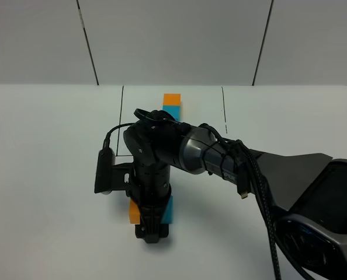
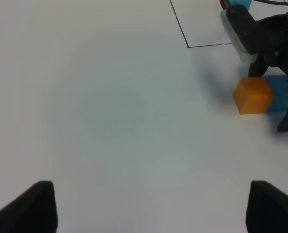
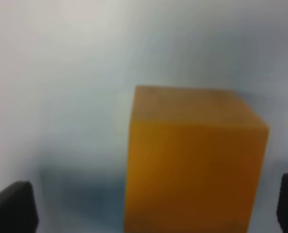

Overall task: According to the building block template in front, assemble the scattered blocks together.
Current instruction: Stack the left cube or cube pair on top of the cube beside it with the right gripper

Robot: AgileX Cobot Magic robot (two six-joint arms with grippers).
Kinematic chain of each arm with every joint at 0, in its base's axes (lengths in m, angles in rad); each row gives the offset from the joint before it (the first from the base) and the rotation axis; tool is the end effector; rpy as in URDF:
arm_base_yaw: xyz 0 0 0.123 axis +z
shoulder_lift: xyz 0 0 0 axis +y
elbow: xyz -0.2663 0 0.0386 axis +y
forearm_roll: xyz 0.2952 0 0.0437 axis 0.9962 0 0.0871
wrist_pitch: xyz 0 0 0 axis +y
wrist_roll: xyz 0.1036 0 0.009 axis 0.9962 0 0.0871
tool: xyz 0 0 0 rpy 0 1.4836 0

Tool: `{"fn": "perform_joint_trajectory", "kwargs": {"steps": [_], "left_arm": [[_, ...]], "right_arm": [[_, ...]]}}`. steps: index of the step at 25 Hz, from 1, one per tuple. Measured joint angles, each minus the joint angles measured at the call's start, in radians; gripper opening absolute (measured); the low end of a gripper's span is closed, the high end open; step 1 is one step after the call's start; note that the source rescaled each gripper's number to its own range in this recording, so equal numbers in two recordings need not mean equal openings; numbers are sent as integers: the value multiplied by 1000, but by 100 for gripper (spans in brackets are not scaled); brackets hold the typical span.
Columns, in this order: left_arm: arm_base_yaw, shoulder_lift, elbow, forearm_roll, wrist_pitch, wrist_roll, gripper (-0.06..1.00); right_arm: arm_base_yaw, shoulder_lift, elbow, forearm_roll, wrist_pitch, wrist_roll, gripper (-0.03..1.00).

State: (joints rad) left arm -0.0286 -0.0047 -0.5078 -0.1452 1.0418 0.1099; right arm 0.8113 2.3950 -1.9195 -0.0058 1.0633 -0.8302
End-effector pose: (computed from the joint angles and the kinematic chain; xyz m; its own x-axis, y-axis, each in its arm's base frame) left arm 0.0624 -0.0148 0.2994 -0.4181 0.0479 -0.9071 0.1567 0.9874 -0.0201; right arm 0.3560 0.3742 0.0760 0.0764 -0.9942 -0.0763 -0.9934 -0.0694 -0.0914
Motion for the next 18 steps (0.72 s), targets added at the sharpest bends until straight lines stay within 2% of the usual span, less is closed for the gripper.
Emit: {"fn": "perform_joint_trajectory", "kwargs": {"steps": [13,16,18], "left_arm": [[0,0,0,0,0,0,68],[0,0,0,0,0,0,68],[0,0,0,0,0,0,68]], "right_arm": [[0,41,-38,-2,40,-1,99],[0,45,-42,-7,43,-1,90],[0,45,-42,-10,43,-1,76]]}}
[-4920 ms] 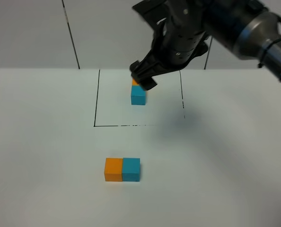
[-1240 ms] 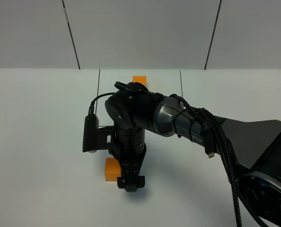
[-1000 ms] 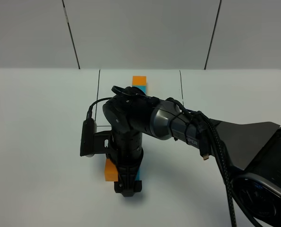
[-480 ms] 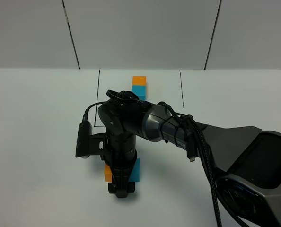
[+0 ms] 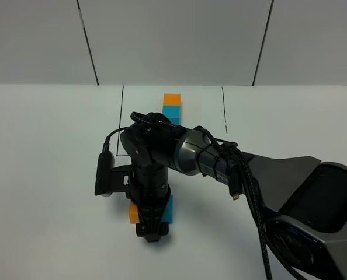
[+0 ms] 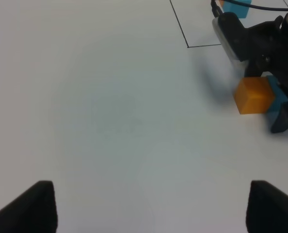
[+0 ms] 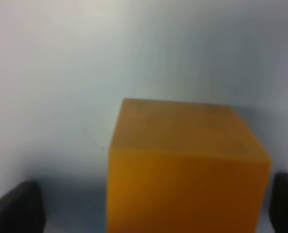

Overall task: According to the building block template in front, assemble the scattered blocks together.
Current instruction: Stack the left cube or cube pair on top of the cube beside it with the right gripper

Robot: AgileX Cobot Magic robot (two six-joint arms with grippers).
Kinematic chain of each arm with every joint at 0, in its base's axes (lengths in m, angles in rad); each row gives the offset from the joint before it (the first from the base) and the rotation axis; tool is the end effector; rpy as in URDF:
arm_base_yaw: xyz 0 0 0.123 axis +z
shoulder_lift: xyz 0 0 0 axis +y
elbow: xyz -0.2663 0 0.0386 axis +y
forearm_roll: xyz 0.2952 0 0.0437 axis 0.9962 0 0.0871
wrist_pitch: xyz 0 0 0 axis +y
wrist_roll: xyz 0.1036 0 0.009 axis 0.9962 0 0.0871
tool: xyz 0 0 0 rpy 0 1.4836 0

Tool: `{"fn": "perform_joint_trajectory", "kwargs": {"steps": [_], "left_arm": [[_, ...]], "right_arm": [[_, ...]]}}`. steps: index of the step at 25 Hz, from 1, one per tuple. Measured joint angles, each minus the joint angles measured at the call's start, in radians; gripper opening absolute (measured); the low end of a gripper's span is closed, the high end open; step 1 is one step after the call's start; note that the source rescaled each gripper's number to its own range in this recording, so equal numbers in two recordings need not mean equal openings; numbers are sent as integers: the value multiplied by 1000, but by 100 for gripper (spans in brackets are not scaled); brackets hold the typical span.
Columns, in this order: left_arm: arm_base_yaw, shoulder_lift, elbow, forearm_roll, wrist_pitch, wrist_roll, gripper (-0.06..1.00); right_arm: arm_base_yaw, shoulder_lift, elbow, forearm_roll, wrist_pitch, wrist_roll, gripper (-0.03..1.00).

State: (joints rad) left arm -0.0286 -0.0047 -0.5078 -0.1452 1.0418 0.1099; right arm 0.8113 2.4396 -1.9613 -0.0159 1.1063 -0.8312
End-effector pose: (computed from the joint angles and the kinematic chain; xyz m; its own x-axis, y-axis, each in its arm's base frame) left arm 0.0624 -0.0148 0.2994 -0.4181 0.0479 -0.9071 0.1567 0.9874 -0.0201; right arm 0.3578 0.3746 0.0647 0.0794 -0.9961 -0.0385 -0.9950 -0.0768 -0.0640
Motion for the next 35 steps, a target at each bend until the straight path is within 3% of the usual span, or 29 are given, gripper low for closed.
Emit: {"fn": "perform_joint_trajectory", "kwargs": {"steps": [2,7,8,15,19,29,35], "left_arm": [[0,0,0,0,0,0,68],[0,0,0,0,0,0,68],[0,0,0,0,0,0,68],[0,0,0,0,0,0,68],[0,0,0,0,0,0,68],[0,0,0,0,0,0,68],[0,0,0,0,0,0,68]], "right_arm": [[0,0,0,-3,0,0,60],[0,0,0,-4,-8,11,5],[0,0,0,-4,-10,17,1],[0,5,-17,-3,-8,95,1],[0,15,-84,6,61,211,1],[0,-53,-251,2,103,790,1],[0,-55,-251,-27,108,1024,1]]}}
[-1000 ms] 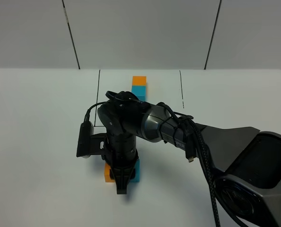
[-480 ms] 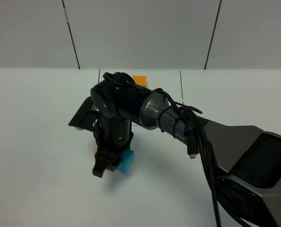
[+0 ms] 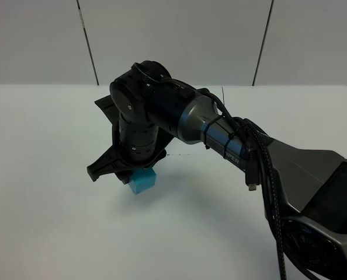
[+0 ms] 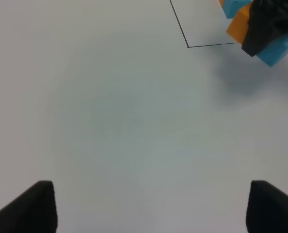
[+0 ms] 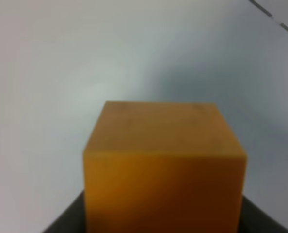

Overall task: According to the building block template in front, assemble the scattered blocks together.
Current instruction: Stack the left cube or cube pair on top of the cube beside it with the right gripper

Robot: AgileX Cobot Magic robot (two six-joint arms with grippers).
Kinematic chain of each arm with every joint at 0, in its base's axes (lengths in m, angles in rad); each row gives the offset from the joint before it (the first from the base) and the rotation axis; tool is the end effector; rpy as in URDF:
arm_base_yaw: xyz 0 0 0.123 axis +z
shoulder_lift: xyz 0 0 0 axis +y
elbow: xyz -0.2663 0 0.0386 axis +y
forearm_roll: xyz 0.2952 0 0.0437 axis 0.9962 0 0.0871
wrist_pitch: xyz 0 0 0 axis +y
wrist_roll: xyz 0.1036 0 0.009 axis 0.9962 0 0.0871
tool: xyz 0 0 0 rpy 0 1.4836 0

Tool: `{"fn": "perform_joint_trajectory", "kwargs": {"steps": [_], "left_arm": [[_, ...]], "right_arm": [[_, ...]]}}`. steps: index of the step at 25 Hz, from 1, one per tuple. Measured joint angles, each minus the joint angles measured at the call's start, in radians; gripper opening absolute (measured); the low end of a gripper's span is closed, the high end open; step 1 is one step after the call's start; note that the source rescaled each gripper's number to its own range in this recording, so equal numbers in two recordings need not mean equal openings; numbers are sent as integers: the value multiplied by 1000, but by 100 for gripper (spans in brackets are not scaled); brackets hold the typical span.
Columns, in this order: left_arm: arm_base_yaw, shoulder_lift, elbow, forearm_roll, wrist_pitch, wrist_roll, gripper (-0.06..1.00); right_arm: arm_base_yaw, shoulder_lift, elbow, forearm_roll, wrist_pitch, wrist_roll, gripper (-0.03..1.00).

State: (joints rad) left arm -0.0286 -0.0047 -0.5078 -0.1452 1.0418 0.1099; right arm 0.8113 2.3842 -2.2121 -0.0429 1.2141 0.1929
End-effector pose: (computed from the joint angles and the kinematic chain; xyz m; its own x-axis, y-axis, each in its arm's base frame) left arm 0.0624 -0.0148 0.2994 -0.4181 0.0479 -0.9071 0.1567 0.9874 -0.0201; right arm 0.3791 0.3932 0.1703 -0.7797 -0.5643 -0.2714 -0.5885 0.8085 0.0095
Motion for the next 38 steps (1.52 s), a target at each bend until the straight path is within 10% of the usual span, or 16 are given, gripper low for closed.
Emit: {"fn": "perform_joint_trajectory", "kwargs": {"steps": [15,38], "left_arm": [[0,0,0,0,0,0,68],[0,0,0,0,0,0,68]], "right_arm": [[0,0,0,-21,0,364,1],[-63,122,3,-52,-1,425,1]]}}
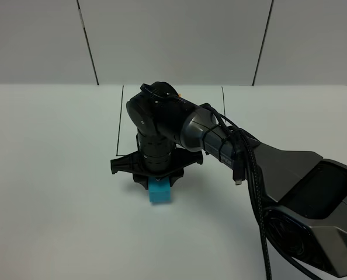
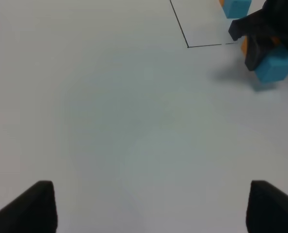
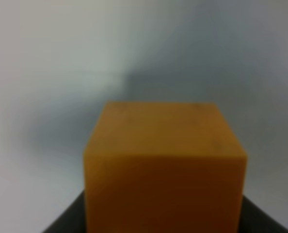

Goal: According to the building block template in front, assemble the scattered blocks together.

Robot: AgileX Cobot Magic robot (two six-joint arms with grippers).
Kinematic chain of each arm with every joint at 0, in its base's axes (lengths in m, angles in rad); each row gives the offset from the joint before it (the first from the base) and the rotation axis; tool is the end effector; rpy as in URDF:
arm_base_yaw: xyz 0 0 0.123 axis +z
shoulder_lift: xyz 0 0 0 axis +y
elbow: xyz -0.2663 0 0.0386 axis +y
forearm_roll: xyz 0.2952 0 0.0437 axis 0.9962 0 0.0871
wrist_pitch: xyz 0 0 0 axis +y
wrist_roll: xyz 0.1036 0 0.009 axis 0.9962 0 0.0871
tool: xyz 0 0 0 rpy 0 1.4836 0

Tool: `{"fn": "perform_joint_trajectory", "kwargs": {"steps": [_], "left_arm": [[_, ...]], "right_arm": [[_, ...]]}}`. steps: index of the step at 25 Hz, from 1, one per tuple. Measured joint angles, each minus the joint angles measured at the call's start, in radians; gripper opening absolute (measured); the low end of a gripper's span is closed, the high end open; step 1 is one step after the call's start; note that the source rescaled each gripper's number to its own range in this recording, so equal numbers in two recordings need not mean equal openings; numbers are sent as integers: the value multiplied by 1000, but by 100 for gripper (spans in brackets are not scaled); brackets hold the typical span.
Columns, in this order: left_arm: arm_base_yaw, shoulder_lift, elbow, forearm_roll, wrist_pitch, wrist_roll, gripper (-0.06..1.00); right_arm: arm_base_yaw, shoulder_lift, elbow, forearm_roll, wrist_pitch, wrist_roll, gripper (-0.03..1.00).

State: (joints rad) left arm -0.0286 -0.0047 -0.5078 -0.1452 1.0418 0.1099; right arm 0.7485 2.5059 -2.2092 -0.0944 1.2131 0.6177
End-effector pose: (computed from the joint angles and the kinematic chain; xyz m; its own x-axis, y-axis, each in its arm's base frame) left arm 0.0624 -0.0148 0.2994 -0.4181 0.0479 -0.9071 0.1567 0.9874 -0.0201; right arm 0.4075 0.3660 0.1031 -0.9730 -0.1535 -0.1725 -0.1575 0.9875 0.0095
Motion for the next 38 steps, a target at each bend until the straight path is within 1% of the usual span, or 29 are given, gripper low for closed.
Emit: {"fn": "perform_joint_trajectory", "kwargs": {"steps": [11,17,18,19,20,22,23,24,25,26,27,33,38], "left_arm": [[0,0,0,0,0,0,68],[0,0,0,0,0,0,68],[0,0,0,0,0,0,68],[0,0,0,0,0,0,68],[0,0,0,0,0,0,68],[0,0,0,0,0,0,68],[0,0,0,0,0,0,68],[0,0,0,0,0,0,68],[0,0,0,0,0,0,68],[0,0,0,0,0,0,68],[0,0,0,0,0,0,68],[-2,0,0,0,0,0,68],[-3,0,0,0,0,0,68]], "right_arm": [[-7,50,0,15,0,0,1],[-7,50,0,32,0,-25,1],[-7,50,0,33,0,-29,2],[-7,50,0,38,0,-34,8],[-7,50,0,45,-1,-38,20],[-7,50,0,64,-1,-47,49],[-10,50,0,73,-1,-49,67],[-14,49,0,88,-1,-49,83],[-18,49,0,94,-1,-49,92],[-24,49,0,106,0,-50,97],[-28,48,-1,114,0,-50,99],[-42,47,-2,145,1,-58,100],[-44,33,-2,150,1,-60,100]]}}
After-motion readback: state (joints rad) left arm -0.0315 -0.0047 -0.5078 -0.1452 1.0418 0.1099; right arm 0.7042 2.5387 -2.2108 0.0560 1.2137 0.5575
